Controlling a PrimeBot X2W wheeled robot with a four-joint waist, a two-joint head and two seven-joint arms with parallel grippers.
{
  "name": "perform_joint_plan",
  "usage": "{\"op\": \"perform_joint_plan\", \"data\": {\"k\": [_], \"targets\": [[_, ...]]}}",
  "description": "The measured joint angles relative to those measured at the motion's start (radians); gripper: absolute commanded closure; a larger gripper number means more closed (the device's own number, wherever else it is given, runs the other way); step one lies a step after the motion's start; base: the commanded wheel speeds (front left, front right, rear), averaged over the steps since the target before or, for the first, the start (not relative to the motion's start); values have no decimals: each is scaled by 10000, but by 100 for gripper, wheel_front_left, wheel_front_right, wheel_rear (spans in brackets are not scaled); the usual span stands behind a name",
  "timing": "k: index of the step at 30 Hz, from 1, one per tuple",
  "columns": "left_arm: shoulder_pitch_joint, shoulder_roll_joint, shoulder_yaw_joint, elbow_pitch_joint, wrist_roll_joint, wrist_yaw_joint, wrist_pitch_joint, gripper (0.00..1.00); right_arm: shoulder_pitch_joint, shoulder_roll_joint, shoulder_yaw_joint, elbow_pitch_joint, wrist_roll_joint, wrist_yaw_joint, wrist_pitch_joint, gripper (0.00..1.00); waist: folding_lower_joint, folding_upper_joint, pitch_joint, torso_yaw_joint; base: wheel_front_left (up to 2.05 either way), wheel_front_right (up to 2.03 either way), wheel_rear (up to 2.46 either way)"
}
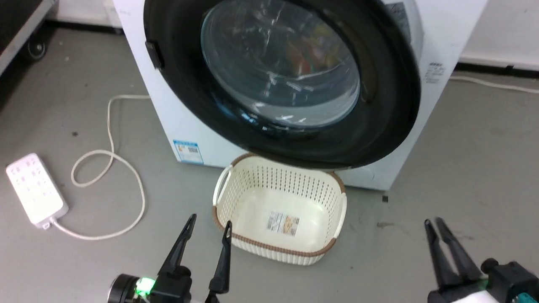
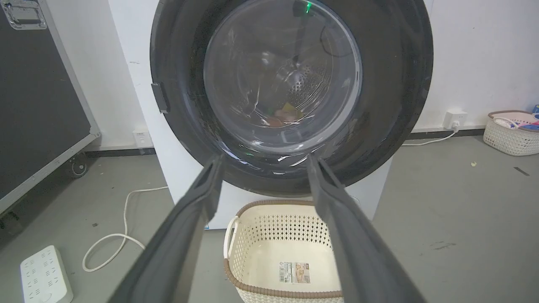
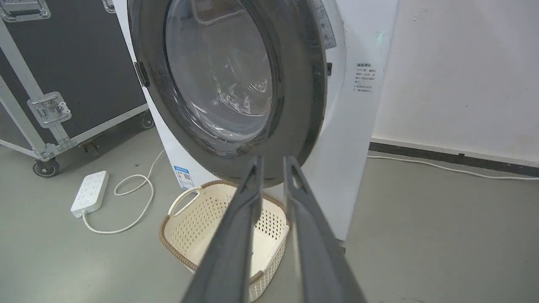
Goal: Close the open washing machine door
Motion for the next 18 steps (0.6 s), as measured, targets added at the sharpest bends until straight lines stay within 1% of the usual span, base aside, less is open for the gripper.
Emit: {"op": "perform_joint_plan", "data": {"k": [3, 8, 12, 13, 18], "targets": [[-187, -81, -150, -100, 148, 98, 0, 0, -353, -527, 447, -94, 198, 0, 2, 100, 0, 0, 367, 79, 0, 0, 0], [-621, -201, -518, -222, 334, 314, 0, 0, -1660, -1789, 1248, -119, 819, 0, 10, 100, 1, 0, 1130, 267, 0, 0, 0], [-907, -267, -846, -313, 393, 598, 0, 0, -2991, -3093, 1829, -31, 1290, 0, 157, 100, 2, 0, 1780, 511, 0, 0, 0], [-1106, -322, -1089, -420, 393, 815, 0, 0, -4010, -3912, 2065, 222, 1845, 0, 276, 100, 2, 0, 2268, 733, 0, 0, 0], [-1412, -382, -1450, -470, 389, 1103, 0, 0, -5470, -4959, 2452, 899, 2619, 0, 376, 100, 3, 0, 2941, 1158, 0, 0, 0]]}}
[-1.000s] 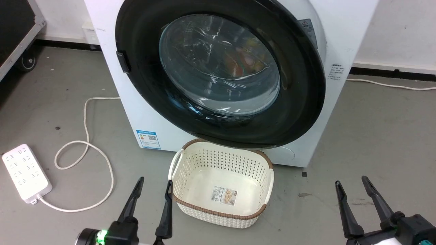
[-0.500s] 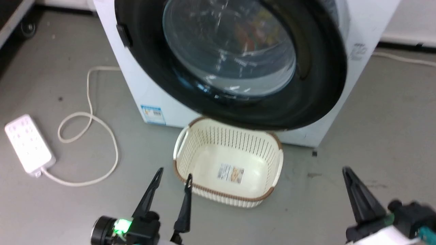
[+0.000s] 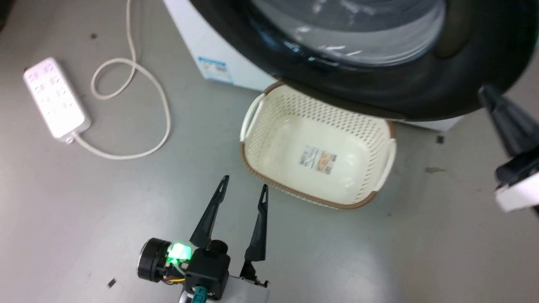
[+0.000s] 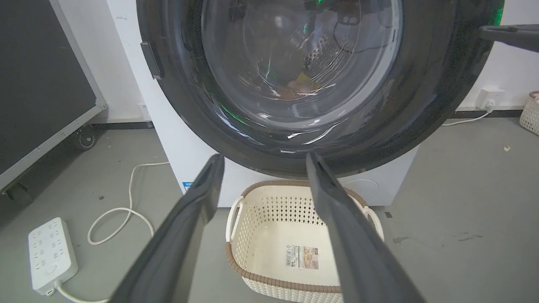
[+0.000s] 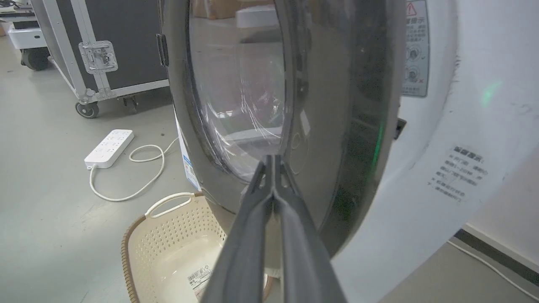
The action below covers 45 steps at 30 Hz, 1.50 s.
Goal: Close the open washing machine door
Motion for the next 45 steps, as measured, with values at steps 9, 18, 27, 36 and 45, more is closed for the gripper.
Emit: {"op": "perform_joint_plan", "data": {"k": [9, 18, 27, 36, 45], "targets": [[-398, -21, -562, -61, -117, 431, 0, 0, -1955, -755, 240, 1417, 915, 27, 161, 100, -1, 0, 708, 696, 0, 0, 0], [-469, -31, -859, -88, -211, 757, 0, 0, -3494, -671, -343, 2782, 1469, 29, 602, 100, -2, 0, 1066, 1002, 0, 0, 0], [-745, -35, -968, -81, -320, 936, 0, 0, -4203, -105, -458, 3611, 1597, 153, 780, 100, -4, 0, 1187, 1057, 0, 0, 0], [-802, -44, -757, 40, -568, 1011, 0, 0, -4000, 169, -451, 4086, 1649, 102, 245, 77, -3, 0, 623, 929, 0, 0, 0], [-291, 8, 355, 594, -1095, 894, 0, 0, -1570, 1243, -1106, 3751, 1597, 15, -307, 0, -5, 0, -901, 464, 0, 0, 0]]}}
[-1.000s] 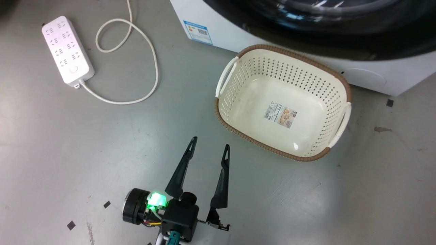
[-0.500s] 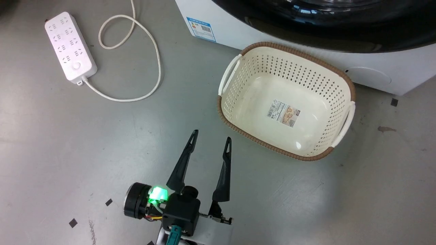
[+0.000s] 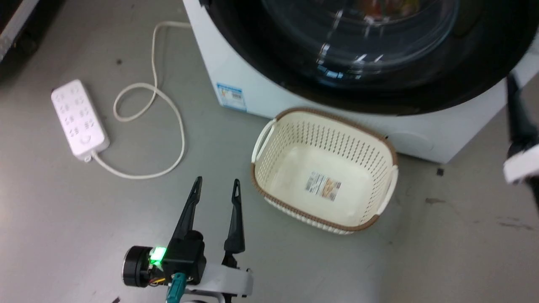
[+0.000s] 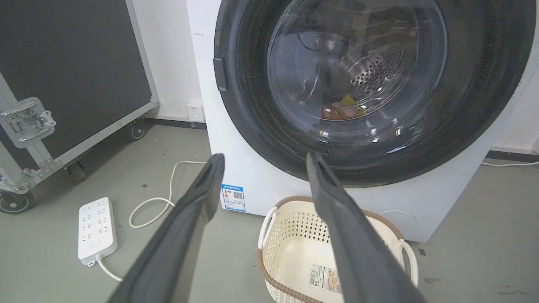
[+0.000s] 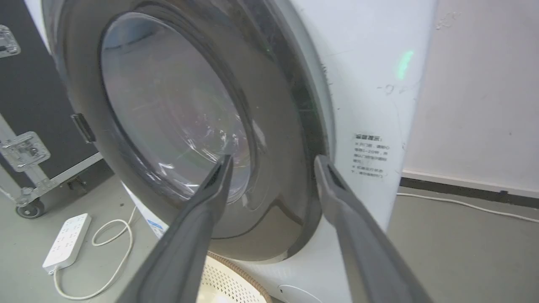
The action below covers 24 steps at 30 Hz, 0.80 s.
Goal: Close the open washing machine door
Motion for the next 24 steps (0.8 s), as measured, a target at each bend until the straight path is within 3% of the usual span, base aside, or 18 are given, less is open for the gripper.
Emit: {"op": "perform_joint_plan", "data": {"k": [4, 9, 15, 20, 24], "targets": [[250, 107, 265, 211, -67, -284, 0, 0, 1390, 746, -631, -619, -422, 0, -29, 0, -1, 0, -751, -313, 0, 0, 0], [580, 328, 418, 447, -79, -786, 0, 0, 3290, 2150, -2127, -1653, -1012, -15, -67, 0, -2, 0, -1593, -769, 0, 0, 0], [935, 523, 671, 644, -228, -1221, 0, 0, 5241, 3394, -2692, -3233, -2518, -15, -67, 0, -1, 0, -2322, -1388, 0, 0, 0], [1113, 573, 792, 807, -186, -1312, 0, 0, 6345, 3829, -2754, -4069, -4278, -15, -67, 0, -1, 0, -2688, -1854, 0, 0, 0], [1114, 583, 786, 926, -117, -1446, 0, 0, 6802, 4138, -2855, -4370, -4688, -15, -67, 0, 0, 0, -2816, -2055, 0, 0, 0]]}}
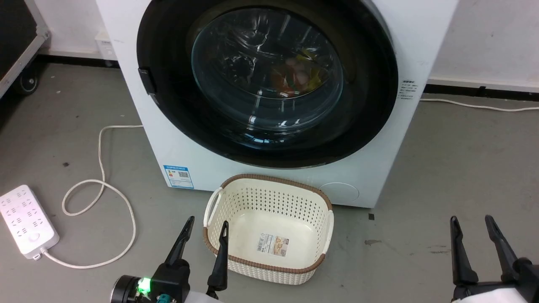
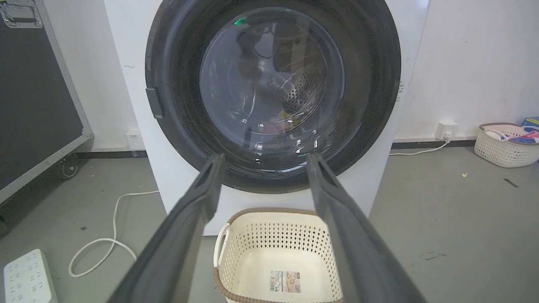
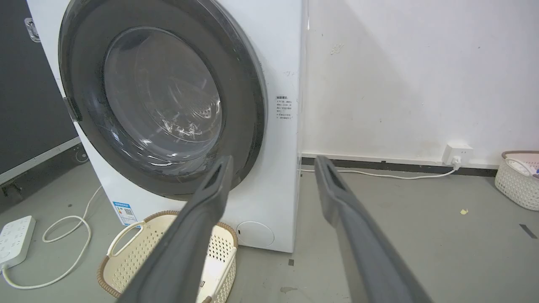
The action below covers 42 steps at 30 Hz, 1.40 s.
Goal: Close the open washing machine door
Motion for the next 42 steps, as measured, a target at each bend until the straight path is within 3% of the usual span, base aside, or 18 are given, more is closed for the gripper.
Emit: {"op": "perform_joint_plan", "data": {"k": [7, 8, 42], "targets": [[0, -36, 113, 163, -17, -59, 0, 0, 323, 192, 12, -203, -146, 0, 0, 0, 1, 0, -61, -127, 0, 0, 0], [0, -54, 163, 184, -31, -58, 0, 100, 331, 199, 19, -205, -146, 0, 0, 100, 1, 0, -61, -128, 0, 0, 0], [0, -148, 696, 67, 159, -201, 558, 100, 248, 197, 272, -198, -330, 0, 546, 100, 1, 0, -37, -142, 0, 0, 0]]}}
